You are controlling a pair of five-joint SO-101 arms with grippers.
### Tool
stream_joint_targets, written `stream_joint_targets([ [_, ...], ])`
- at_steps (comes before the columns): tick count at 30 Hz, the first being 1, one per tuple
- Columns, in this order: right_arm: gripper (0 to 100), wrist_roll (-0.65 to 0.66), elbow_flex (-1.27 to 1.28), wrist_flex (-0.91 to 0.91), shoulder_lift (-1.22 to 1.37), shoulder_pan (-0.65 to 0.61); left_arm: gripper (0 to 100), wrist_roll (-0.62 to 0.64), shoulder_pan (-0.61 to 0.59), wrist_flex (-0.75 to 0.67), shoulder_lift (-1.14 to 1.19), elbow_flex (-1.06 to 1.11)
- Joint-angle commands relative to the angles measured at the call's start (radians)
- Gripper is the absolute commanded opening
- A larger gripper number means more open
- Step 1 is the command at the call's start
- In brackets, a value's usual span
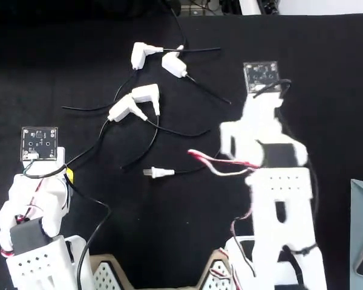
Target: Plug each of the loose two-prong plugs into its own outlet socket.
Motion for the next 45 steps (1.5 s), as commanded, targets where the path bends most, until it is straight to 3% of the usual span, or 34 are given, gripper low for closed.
stream_joint_targets([
  [1,28.3,-0.164,-0.036,0.087,0.031,-0.140,3,0.002,-0.007,0.003,-0.009,-0.007],
  [4,28.3,-0.318,0.012,0.054,0.084,-0.258,3,0.002,-0.007,0.003,-0.009,-0.007],
  [8,27.9,-0.453,0.097,-0.127,0.203,-0.348,3,0.002,-0.007,0.003,-0.009,-0.007],
  [13,27.9,-0.542,0.114,-0.296,0.424,-0.351,3,0.002,-0.007,0.005,-0.008,-0.007],
  [24,27.9,-0.701,-0.047,-0.296,0.750,-0.367,3,-0.003,-0.008,0.003,-0.011,0.013],
  [27,24.7,-0.707,-0.061,-0.295,0.774,-0.365,3,-0.003,-0.008,0.003,-0.011,0.015],
  [32,0.5,-0.697,-0.062,-0.298,0.776,-0.354,3,-0.003,-0.008,0.003,-0.011,0.015],
  [38,1.4,-0.609,-0.074,-0.230,0.759,-0.252,3,-0.005,-0.008,0.003,-0.011,0.015],
  [45,1.2,-0.370,-0.074,-0.121,0.524,-0.086,3,-0.005,0.002,0.003,-0.011,-0.005],
])
